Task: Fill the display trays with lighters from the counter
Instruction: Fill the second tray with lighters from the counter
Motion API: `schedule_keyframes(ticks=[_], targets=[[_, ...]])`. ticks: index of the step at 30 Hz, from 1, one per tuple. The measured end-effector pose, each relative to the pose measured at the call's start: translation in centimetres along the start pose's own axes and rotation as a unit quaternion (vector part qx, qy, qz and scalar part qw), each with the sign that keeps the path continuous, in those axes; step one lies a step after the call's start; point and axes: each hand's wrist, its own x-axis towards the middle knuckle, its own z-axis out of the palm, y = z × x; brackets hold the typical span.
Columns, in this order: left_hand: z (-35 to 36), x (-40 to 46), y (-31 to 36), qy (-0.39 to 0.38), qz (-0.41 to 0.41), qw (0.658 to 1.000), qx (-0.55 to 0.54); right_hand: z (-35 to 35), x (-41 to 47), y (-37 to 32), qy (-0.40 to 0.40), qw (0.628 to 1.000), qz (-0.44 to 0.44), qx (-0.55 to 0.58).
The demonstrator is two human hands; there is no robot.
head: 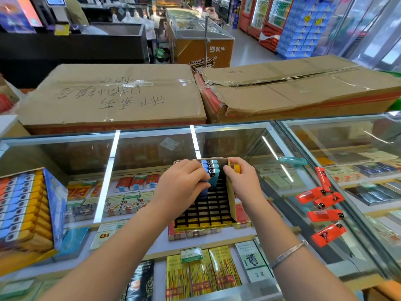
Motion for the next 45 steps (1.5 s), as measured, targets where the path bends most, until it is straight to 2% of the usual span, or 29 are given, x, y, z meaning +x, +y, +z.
schedule_keyframes(ticks=[4,11,19,32,38,41,45], targets=[[-0.1,-0.2,0.0,0.025,-0.028,0.998,-0.041,0.0,0.1,0.2,-0.001,1.000,-0.001,-0.003],[0.0,-0.3,0.2,0.039,0.001,0.999,-0.017,0.0,0.1,0.2,-0.002,1.000,-0.006,-0.002],[0.0,-0.2,0.3,0.028,0.048,0.998,0.022,-0.1,0.1,0.2,-0.005,1.000,-0.009,-0.002],[0.8,0.2,0.3,-0.001,0.027,0.999,0.021,-0.1,0.0,0.2,-0.010,1.000,-0.008,0.000],[0.9,-1.2,-0.1,0.014,-0.039,0.997,-0.059,-0.4,-0.2,-0.1,-0.022,1.000,0.012,0.005],[0.6,-1.5,-0.2,0.016,-0.084,0.990,-0.115,-0.8,-0.6,-0.1,-0.002,0.998,0.034,0.054],[0.0,-1.5,-0.3,0.041,-0.187,0.964,-0.182,-1.6,-1.6,-0.1,-0.001,0.991,0.027,0.131]])
